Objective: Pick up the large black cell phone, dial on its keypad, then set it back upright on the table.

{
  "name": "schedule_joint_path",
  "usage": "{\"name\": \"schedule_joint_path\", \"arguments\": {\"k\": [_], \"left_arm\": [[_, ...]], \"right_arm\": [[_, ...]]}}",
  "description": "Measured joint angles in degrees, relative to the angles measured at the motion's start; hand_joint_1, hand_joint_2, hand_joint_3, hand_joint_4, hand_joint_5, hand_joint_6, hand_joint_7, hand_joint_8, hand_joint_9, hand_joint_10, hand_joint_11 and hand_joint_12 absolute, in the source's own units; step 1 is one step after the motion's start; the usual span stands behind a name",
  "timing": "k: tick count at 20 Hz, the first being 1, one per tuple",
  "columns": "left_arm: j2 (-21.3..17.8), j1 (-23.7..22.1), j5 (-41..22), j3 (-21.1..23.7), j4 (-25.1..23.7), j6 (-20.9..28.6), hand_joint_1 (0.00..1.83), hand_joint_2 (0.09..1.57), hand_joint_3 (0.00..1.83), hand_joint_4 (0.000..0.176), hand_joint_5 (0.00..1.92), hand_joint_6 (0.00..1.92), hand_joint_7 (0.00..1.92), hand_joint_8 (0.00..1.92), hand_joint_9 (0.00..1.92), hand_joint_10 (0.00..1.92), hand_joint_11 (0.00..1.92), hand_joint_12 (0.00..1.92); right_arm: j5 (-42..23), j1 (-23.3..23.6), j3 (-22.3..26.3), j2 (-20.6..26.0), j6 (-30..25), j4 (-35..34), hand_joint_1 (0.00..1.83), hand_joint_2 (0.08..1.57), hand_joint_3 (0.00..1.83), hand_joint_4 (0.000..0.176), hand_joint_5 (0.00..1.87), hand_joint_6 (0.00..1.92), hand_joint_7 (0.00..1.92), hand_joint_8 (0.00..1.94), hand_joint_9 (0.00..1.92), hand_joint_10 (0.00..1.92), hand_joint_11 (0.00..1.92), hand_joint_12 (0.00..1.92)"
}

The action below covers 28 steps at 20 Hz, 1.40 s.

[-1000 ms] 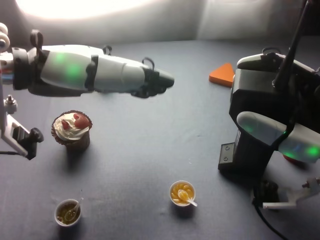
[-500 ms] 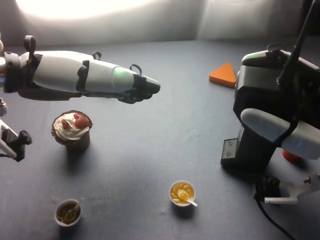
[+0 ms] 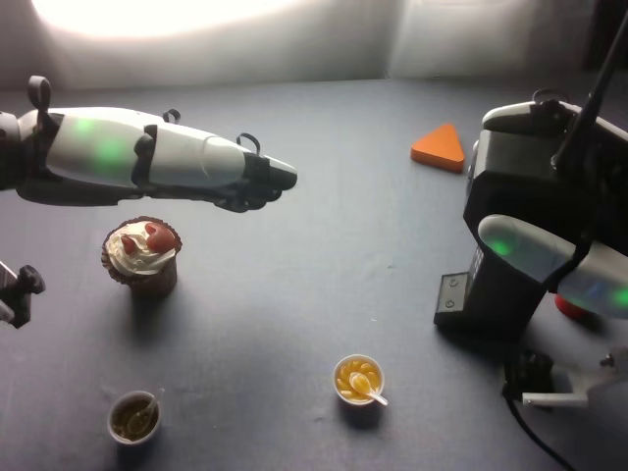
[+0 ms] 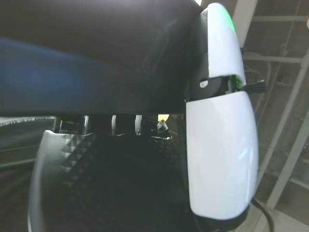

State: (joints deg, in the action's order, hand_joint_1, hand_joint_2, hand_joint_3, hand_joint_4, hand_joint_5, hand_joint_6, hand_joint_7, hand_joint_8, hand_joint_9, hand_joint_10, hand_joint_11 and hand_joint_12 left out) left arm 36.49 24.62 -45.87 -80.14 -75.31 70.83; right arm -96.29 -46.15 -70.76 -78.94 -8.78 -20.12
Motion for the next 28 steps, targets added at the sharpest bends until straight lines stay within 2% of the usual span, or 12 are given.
{"name": "schedule_joint_path", "arguments": {"k": [1,2,3,6,7,8,14,15,19,21,25,28], "left_arm": [[0.00,-0.07,-0.17,0.07,-0.33,0.00,0.00,1.16,0.00,0.034,0.17,0.00,0.21,0.00,0.18,0.00,0.00,0.35],[-0.26,-0.04,-0.39,0.13,-0.37,0.00,0.00,1.15,0.00,0.041,0.18,0.00,0.21,0.00,0.18,0.00,0.00,0.35],[-0.57,0.02,-0.42,0.11,-0.35,0.00,0.00,1.15,0.00,0.034,0.17,0.00,0.21,0.00,0.19,0.01,0.00,0.36],[-0.96,0.07,0.00,0.11,-0.35,0.00,0.00,1.15,0.00,0.033,0.17,0.00,0.21,0.00,0.19,0.00,0.00,0.38],[-0.96,0.07,0.04,0.35,-0.37,0.00,0.00,1.15,0.00,0.026,0.17,0.00,0.21,0.00,0.19,0.00,0.00,0.38],[-0.96,0.04,0.07,0.70,-0.31,0.02,0.00,1.15,0.00,0.034,0.17,0.00,0.21,0.00,0.19,0.00,0.00,0.37],[-0.96,-0.13,-0.04,0.98,-0.20,0.22,0.00,1.15,0.00,0.041,0.18,0.00,0.21,0.00,0.19,0.00,0.00,0.37],[-0.96,-0.11,-0.07,1.01,-0.02,0.22,0.00,1.15,0.00,0.033,0.17,0.00,0.21,0.00,0.19,0.00,0.00,0.37],[-0.96,-0.11,-0.07,1.05,0.70,0.22,0.00,1.15,0.00,0.038,0.18,0.00,0.22,0.00,0.21,0.00,0.00,0.39],[-0.96,-0.11,-0.02,1.05,0.72,0.22,0.00,1.15,0.00,0.030,0.18,0.00,0.22,0.00,0.21,0.00,0.00,0.37],[-1.07,-0.11,0.04,1.64,0.70,0.22,0.00,1.15,0.00,0.026,0.18,0.00,0.22,0.00,0.21,0.00,0.00,0.37],[-1.07,-0.11,0.07,1.57,0.70,0.24,0.00,1.16,0.00,0.039,0.18,0.00,0.22,0.00,0.21,0.00,0.00,0.37]], "right_arm": [[-0.02,-0.02,0.00,0.04,0.00,0.15,1.48,1.15,0.00,0.000,0.87,0.98,0.83,1.09,0.86,1.24,0.76,1.70],[-0.04,-0.13,0.00,0.17,-0.04,0.42,1.47,1.20,0.00,0.000,0.74,1.15,0.73,1.20,0.76,1.36,0.66,1.77],[-0.09,-0.13,0.00,0.20,-0.04,0.46,1.48,1.17,0.00,0.000,0.82,1.03,0.80,1.12,0.83,1.28,0.73,1.74],[-0.28,-0.55,0.07,0.52,-0.04,1.01,1.48,1.14,0.00,0.000,0.90,0.93,0.85,1.07,0.87,1.23,0.74,1.72],[-0.02,-0.55,0.24,0.85,-0.02,1.22,1.48,1.15,0.00,0.000,0.89,0.95,0.83,1.09,0.85,1.26,0.74,1.73],[-0.02,-0.76,0.24,0.98,-0.09,1.38,1.48,1.15,0.00,0.000,0.88,0.95,0.83,1.09,0.85,1.27,0.74,1.73],[-0.37,-1.53,0.24,1.46,-1.07,1.38,1.48,1.14,0.00,0.000,0.86,0.96,0.83,1.08,0.89,1.21,0.79,1.68],[-0.37,-1.53,0.24,1.44,-1.11,1.33,1.48,1.14,0.00,0.000,0.87,0.96,0.83,1.08,0.89,1.20,0.78,1.69],[-0.37,-1.53,0.24,1.44,-1.09,1.31,1.48,1.15,0.00,0.000,0.82,1.00,0.82,1.12,0.88,1.22,0.81,1.67],[-0.35,-1.53,0.24,1.44,-1.09,1.29,1.48,1.16,0.00,0.000,0.82,1.02,0.78,1.16,0.84,1.27,0.78,1.70],[-0.42,-1.53,0.22,1.33,-1.09,1.22,1.48,1.15,0.00,0.000,0.86,0.96,0.82,1.10,0.87,1.23,0.80,1.68],[-0.50,-1.53,0.13,1.27,-1.09,1.20,1.48,1.15,0.00,0.000,0.84,1.01,0.82,1.11,0.87,1.22,0.79,1.69]]}}
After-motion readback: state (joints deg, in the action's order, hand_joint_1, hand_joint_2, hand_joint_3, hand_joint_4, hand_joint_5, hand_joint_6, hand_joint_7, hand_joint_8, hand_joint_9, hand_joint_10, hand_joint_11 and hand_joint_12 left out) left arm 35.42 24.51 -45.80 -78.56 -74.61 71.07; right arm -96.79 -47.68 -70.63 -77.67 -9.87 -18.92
